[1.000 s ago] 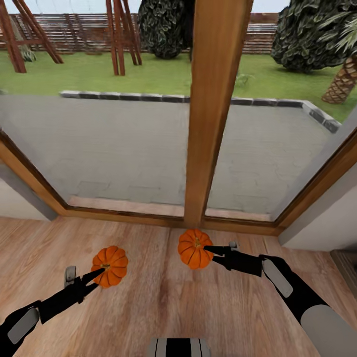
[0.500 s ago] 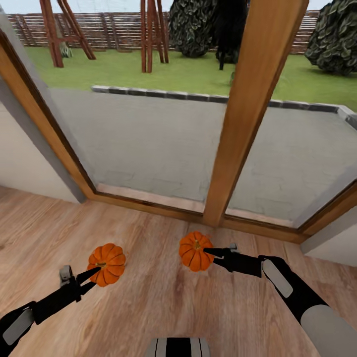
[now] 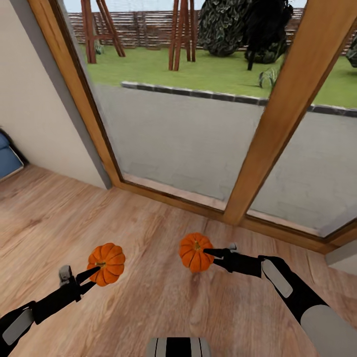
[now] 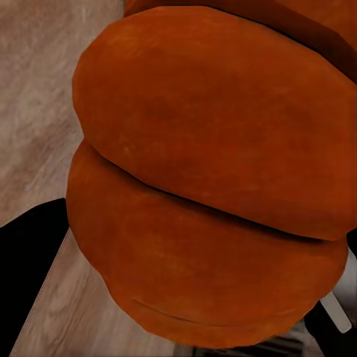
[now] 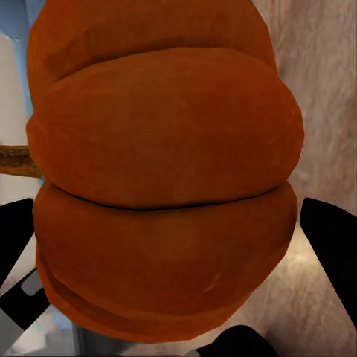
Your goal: Place each of the two pumpkins and all three candles from the living room inside a cabinet in the living room (use any cabinet), then make sure every cabinet is closed, and position the cauldron so it is next to a table in the living room.
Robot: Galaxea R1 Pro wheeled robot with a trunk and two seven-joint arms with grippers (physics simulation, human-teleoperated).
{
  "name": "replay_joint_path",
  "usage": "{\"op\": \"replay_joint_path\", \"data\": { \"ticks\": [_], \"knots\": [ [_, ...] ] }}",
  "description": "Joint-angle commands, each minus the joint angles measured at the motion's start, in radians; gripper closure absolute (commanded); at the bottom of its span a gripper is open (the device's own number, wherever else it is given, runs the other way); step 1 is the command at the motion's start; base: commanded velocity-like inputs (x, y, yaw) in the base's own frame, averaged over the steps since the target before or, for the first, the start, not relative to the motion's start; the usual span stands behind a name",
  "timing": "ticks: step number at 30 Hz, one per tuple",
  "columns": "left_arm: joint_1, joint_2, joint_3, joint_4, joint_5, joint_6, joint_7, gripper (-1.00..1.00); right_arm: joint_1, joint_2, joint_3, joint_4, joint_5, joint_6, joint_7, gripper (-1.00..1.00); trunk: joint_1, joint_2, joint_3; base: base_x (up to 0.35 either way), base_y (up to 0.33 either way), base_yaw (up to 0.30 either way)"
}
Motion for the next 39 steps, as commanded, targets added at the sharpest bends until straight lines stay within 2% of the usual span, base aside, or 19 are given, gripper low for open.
{"op": "replay_joint_path", "data": {
  "ticks": [1, 4, 39],
  "knots": [
    [-0.001, 0.001, -0.005, 0.000, 0.012, 0.011, -0.001, 1.00, 0.000, -0.001, 0.002, -0.001, -0.015, 0.008, 0.000, 1.00, 0.000, 0.000, -0.001, -0.001, 0.000, 0.281],
    [-0.001, 0.002, -0.004, 0.000, 0.012, 0.011, -0.002, 1.00, 0.000, -0.001, 0.003, -0.001, -0.015, 0.008, 0.000, 1.00, 0.000, 0.000, -0.002, 0.000, 0.000, 0.281],
    [0.000, 0.001, -0.004, 0.000, 0.011, 0.017, -0.001, 1.00, 0.000, -0.001, 0.004, -0.001, -0.015, 0.004, 0.002, 1.00, -0.016, 0.008, 0.121, 0.000, 0.000, 0.280]
  ]
}}
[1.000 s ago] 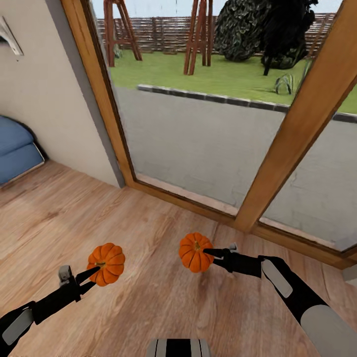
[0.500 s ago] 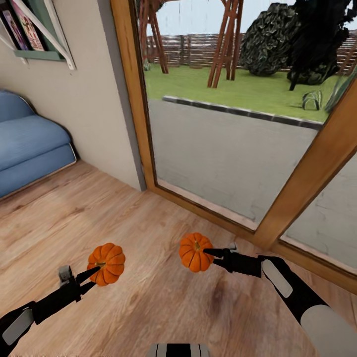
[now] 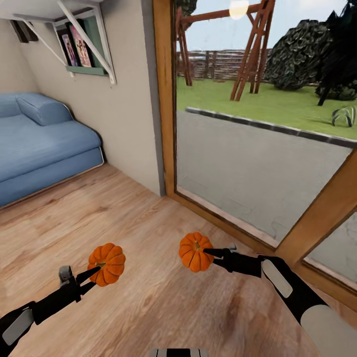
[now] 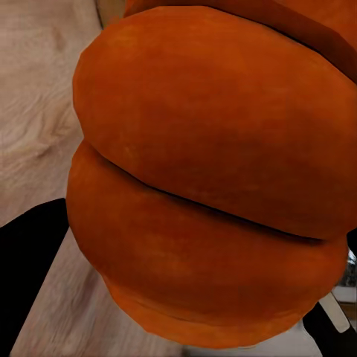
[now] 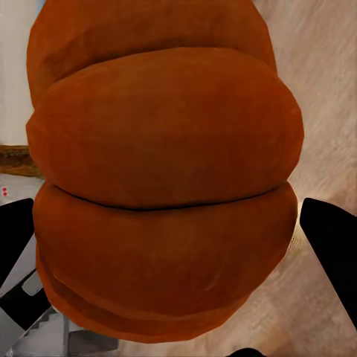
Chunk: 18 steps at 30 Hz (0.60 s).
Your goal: Place each of the two pumpkins and all three candles from the living room inside a cabinet in the living room (use any cabinet), then make sure every cabinet is closed, and position the cauldron so it is next to a table in the living room.
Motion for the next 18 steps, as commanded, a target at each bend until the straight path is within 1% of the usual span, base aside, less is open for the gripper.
{"op": "replay_joint_path", "data": {
  "ticks": [1, 5, 17, 18],
  "knots": [
    [-0.002, 0.001, -0.004, 0.000, 0.011, 0.010, -0.001, 1.00, -0.001, -0.001, 0.002, -0.002, -0.014, 0.007, -0.001, 1.00, -0.001, 0.000, 0.003, 0.000, 0.000, 0.183],
    [-0.002, 0.001, -0.004, 0.000, 0.011, 0.010, -0.001, 1.00, -0.001, -0.001, 0.001, -0.003, -0.012, 0.005, 0.000, 1.00, -0.002, 0.001, 0.018, 0.000, 0.000, 0.065],
    [-0.001, 0.001, -0.004, 0.000, 0.012, 0.010, -0.001, 1.00, -0.001, -0.001, 0.001, -0.003, -0.013, 0.004, 0.000, 1.00, -0.008, 0.004, 0.065, 0.000, 0.000, 0.003],
    [-0.001, 0.001, -0.004, 0.000, 0.012, 0.010, -0.001, 1.00, -0.001, -0.001, 0.001, -0.003, -0.013, 0.004, -0.001, 1.00, -0.008, 0.004, 0.065, 0.000, 0.000, 0.000]
  ]
}}
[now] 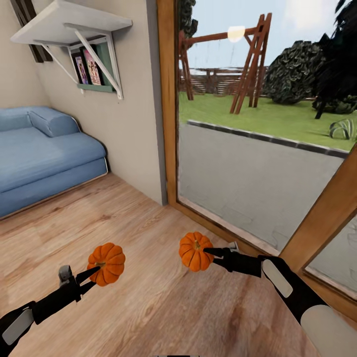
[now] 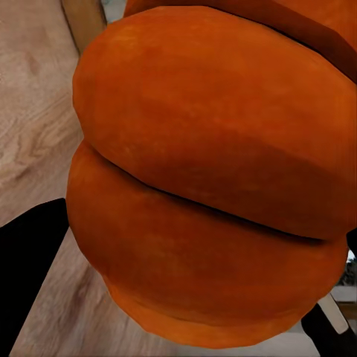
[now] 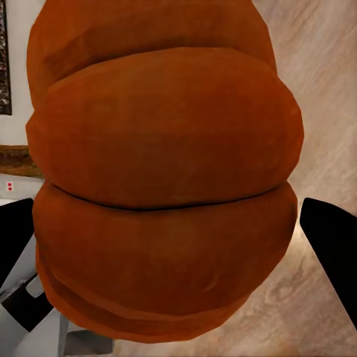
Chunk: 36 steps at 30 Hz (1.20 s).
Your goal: Place each of the two pumpkins and all three candles from the living room inside a cabinet in the living room (use any cabinet), then make sure every cabinet is closed, and position the cauldron so it is next to a table in the living room.
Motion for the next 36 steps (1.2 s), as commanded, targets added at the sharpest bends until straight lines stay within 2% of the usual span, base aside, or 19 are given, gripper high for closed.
{"op": "replay_joint_path", "data": {
  "ticks": [1, 8, 17, 36],
  "knots": [
    [-0.001, 0.001, -0.006, 0.000, 0.009, 0.008, -0.001, 1.00, -0.001, -0.001, 0.003, 0.000, -0.002, 0.003, -0.002, 1.00, 0.000, 0.000, -0.001, 0.000, 0.000, 0.000],
    [-0.001, 0.001, -0.006, 0.000, 0.008, 0.008, -0.001, 1.00, -0.001, -0.001, 0.003, 0.000, -0.003, 0.003, -0.061, 1.00, 0.000, 0.000, 0.004, 0.000, 0.000, 0.103],
    [-0.001, 0.002, -0.006, 0.000, 0.008, 0.008, -0.001, 1.00, -0.001, 0.000, 0.004, 0.000, -0.003, 0.003, -0.069, 1.00, 0.000, 0.000, 0.010, -0.018, 0.000, 0.264],
    [-0.001, 0.001, -0.006, 0.000, 0.008, 0.008, -0.001, 1.00, -0.001, 0.001, 0.005, 0.000, -0.003, 0.003, -0.069, 1.00, 0.000, 0.000, 0.012, -0.297, 0.000, 0.284]
  ]
}}
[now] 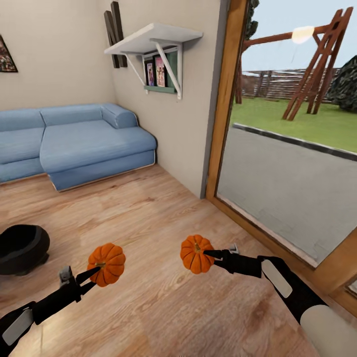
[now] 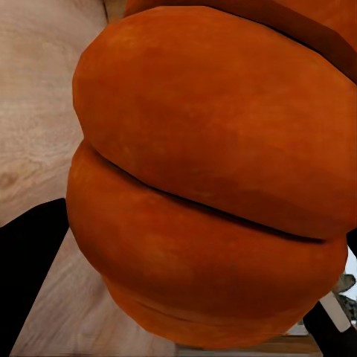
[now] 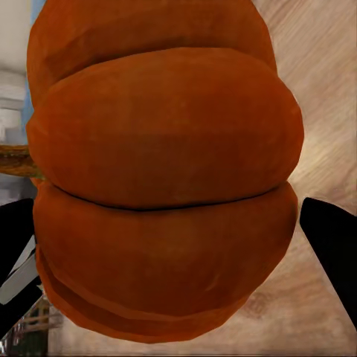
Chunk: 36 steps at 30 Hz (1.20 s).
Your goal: Place each of the two pumpkins and all three candles from the living room inside a cabinet in the living room (use any cabinet), then make sure every cabinet is closed, and position the cauldron so it is next to a table in the living room.
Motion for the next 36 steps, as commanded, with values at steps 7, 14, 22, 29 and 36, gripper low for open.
{"op": "replay_joint_path", "data": {
  "ticks": [7, 14, 22, 29, 36],
  "knots": [
    [-0.001, 0.001, -0.004, 0.000, 0.013, 0.011, -0.001, 1.00, -0.001, -0.001, 0.003, -0.001, -0.016, 0.007, 0.000, 1.00, -0.001, 0.000, -0.001, -0.036, 0.000, 0.286],
    [-0.001, 0.001, -0.004, 0.000, 0.013, 0.011, -0.001, 1.00, -0.001, -0.001, 0.003, -0.001, -0.016, 0.008, 0.000, 1.00, -0.001, 0.000, 0.003, -0.001, 0.000, 0.286],
    [-0.002, 0.001, -0.004, 0.000, 0.013, 0.012, -0.001, 1.00, -0.001, -0.001, 0.003, -0.001, -0.016, 0.008, 0.000, 1.00, -0.005, 0.002, 0.034, 0.000, 0.000, 0.286],
    [-0.001, 0.001, -0.004, 0.000, 0.012, 0.013, 0.000, 1.00, -0.001, -0.001, 0.002, -0.001, -0.015, 0.007, 0.000, 1.00, -0.008, 0.003, 0.061, 0.000, 0.000, 0.252],
    [-0.002, -0.001, -0.004, 0.000, 0.011, 0.013, 0.000, 1.00, -0.001, -0.001, 0.000, -0.001, -0.015, 0.007, 0.000, 1.00, -0.011, 0.005, 0.091, 0.000, 0.000, 0.080]
  ]
}}
